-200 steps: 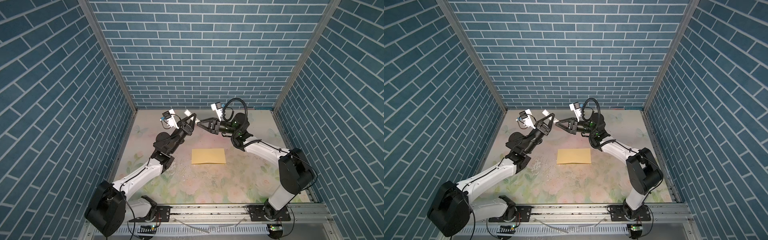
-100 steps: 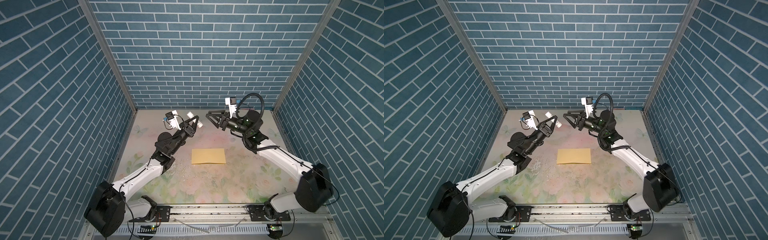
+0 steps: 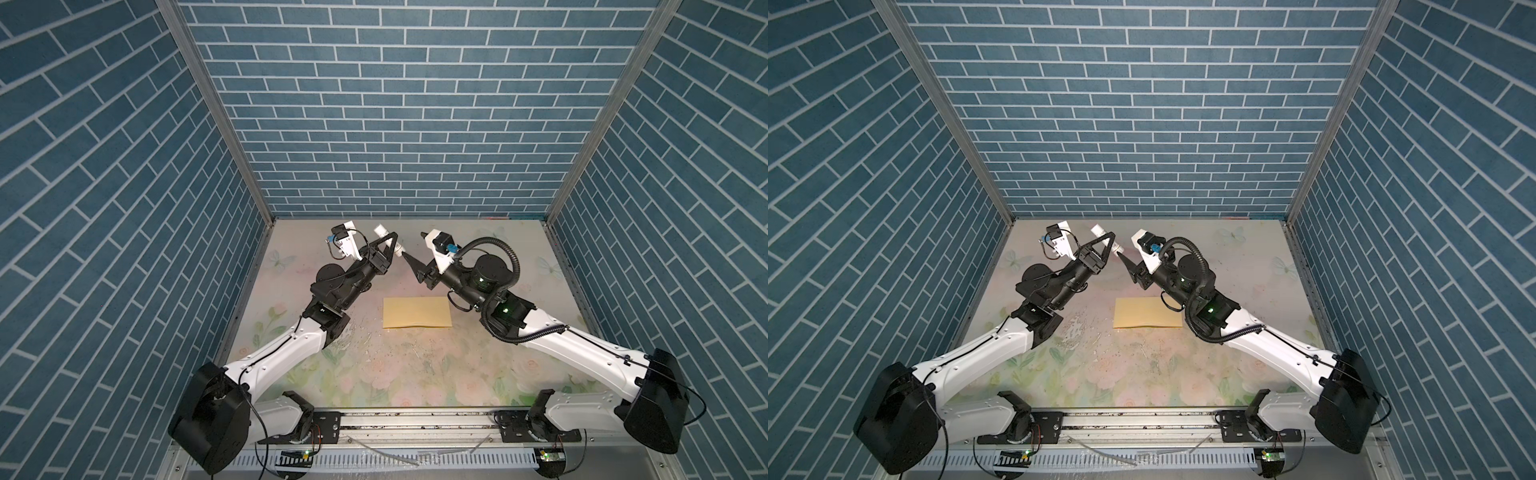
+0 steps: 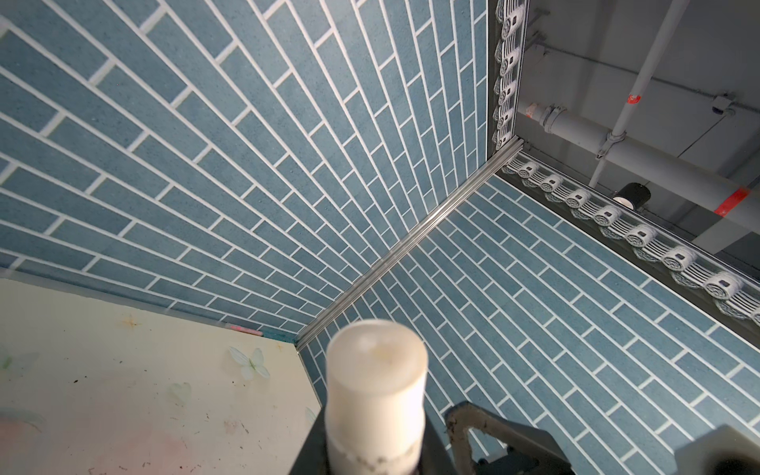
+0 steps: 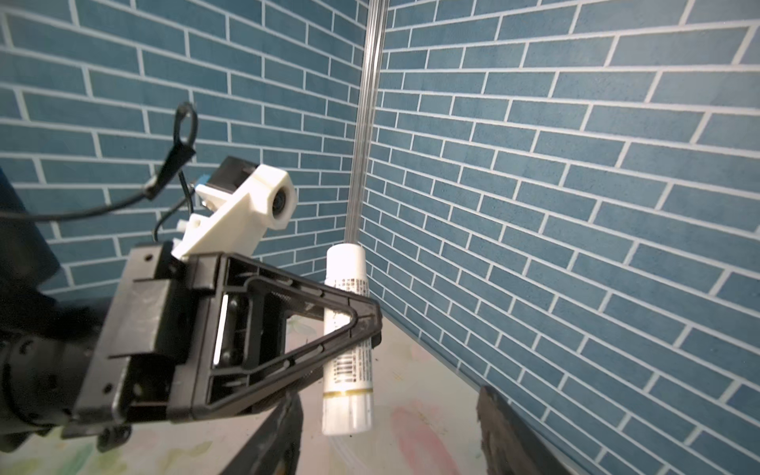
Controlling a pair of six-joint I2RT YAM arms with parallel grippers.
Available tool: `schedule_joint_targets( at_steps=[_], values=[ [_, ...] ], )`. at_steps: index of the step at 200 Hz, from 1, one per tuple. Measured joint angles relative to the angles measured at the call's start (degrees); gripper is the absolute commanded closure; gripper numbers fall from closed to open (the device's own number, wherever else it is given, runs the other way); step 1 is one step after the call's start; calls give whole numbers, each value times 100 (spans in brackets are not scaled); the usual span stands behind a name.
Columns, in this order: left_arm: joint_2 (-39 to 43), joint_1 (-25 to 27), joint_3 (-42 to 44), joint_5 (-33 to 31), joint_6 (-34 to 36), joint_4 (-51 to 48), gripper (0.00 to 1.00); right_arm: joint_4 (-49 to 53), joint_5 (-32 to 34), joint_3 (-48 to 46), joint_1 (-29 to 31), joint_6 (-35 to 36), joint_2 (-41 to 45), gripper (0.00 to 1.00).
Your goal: Place the letter into the envelope and seal it
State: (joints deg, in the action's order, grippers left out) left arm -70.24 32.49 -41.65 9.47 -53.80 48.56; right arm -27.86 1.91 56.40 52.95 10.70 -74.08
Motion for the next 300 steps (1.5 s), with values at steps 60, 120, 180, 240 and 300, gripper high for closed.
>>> schedule_joint_targets(
  at_steps=[60,120,180,240,300],
  values=[
    [0,0,0,0,-2,-7,100,-4,452,9,317,678,-413,47],
    [0,0,0,0,-2,-26,100,-63,682,11,369,820,-619,56],
    [0,0,0,2,-4,-26,100,-179,804,52,396,826,-658,64],
    [0,0,0,2,-24,-22,100,-168,844,212,422,863,-717,80],
    [0,-24,0,-4,-39,-9,100,87,809,374,393,697,-748,100]
  ],
)
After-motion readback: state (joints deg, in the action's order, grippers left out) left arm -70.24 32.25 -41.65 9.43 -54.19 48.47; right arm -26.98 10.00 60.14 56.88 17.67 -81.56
